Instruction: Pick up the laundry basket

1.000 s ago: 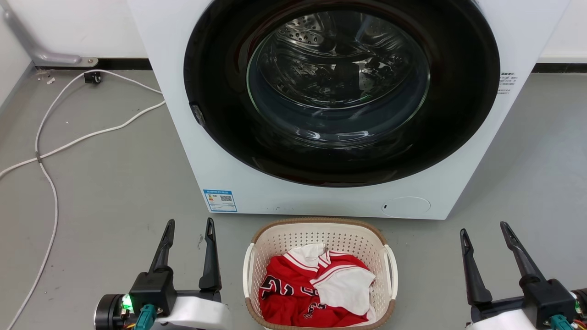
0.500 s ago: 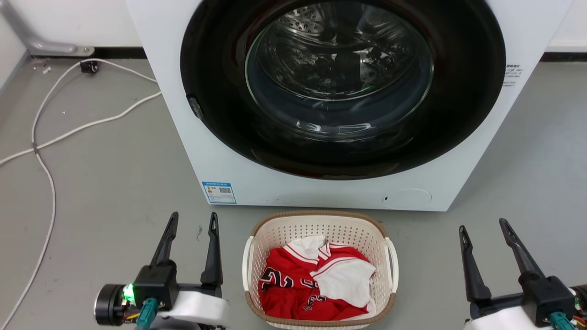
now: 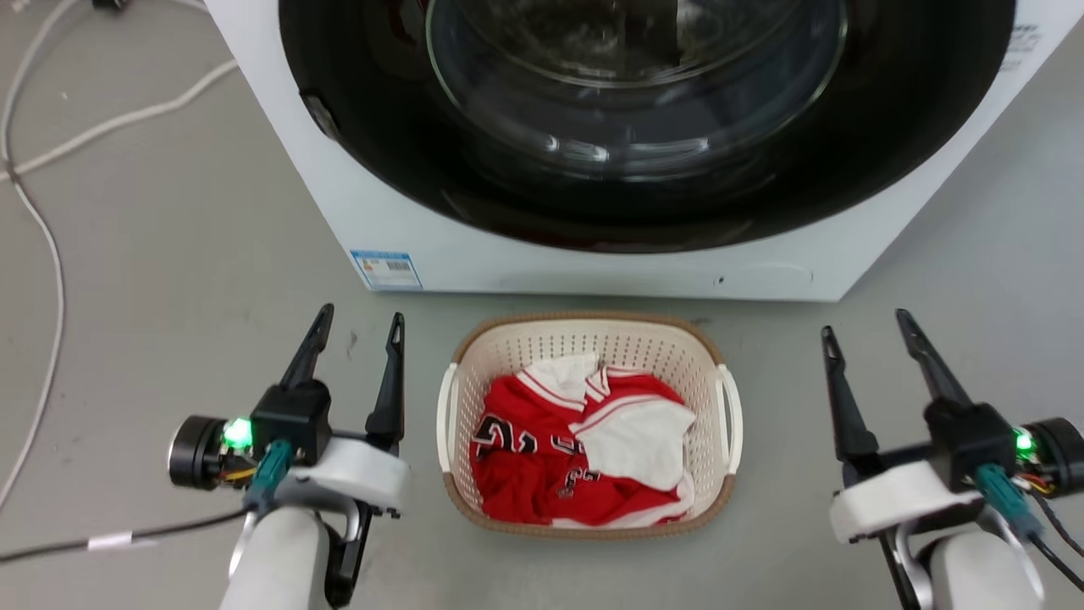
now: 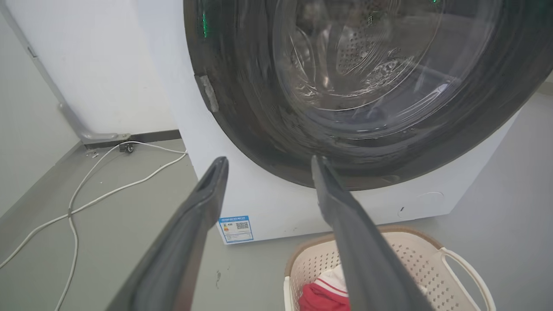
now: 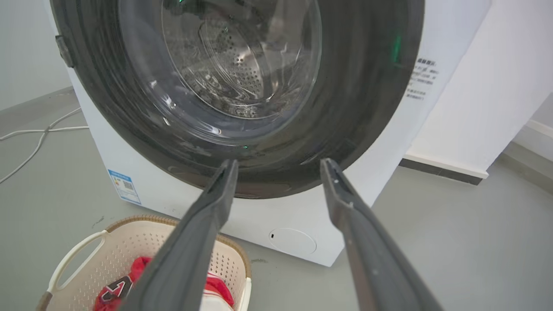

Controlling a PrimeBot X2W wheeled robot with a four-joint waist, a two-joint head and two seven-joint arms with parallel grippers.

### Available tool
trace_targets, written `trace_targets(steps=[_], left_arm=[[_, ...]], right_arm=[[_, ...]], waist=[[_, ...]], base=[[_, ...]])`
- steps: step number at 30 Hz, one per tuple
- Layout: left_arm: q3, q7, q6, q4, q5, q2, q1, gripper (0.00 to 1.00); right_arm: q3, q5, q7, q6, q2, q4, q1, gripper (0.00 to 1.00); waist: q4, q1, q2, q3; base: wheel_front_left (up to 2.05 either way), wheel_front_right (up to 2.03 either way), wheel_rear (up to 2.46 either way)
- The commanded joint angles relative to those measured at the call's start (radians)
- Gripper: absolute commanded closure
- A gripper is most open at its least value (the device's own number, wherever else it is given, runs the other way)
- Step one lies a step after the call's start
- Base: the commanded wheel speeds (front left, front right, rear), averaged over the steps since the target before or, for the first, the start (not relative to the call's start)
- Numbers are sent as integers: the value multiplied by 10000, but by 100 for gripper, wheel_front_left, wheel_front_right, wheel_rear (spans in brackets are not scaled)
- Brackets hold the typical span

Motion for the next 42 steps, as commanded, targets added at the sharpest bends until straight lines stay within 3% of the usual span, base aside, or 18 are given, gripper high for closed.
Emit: trace_targets(steps=[1, 9, 24, 30, 42], left_arm=[[-33, -26, -87, 187, 67, 42, -286, 0], [-333, -28, -400, 2731, 34, 231, -2010, 0], [-831, -26, -548, 6696, -108, 462, -4459, 0], [-855, -28, -551, 7931, -215, 510, -5154, 0], [-1006, -26, -526, 8768, -254, 567, -5876, 0]], right_arm=[[63, -133, -23, -7, -4, 311, -266, 0], [355, -697, -21, -8, -7, 2902, -1934, 0], [970, -889, -22, -8, -1, 7519, -4984, 0], [1281, -641, -21, -8, -4, 8520, -5853, 0], [1898, 8, -21, -8, -2, 9614, -6812, 0]], waist=[[-64, -1, 0, 523], [-210, -1, 0, 1895], [-561, -1, 0, 3982], [-642, -1, 0, 4636], [-709, -1, 0, 5585]], base=[[0, 0, 0], [0, 0, 0], [0, 0, 0], [0, 0, 0], [0, 0, 0]])
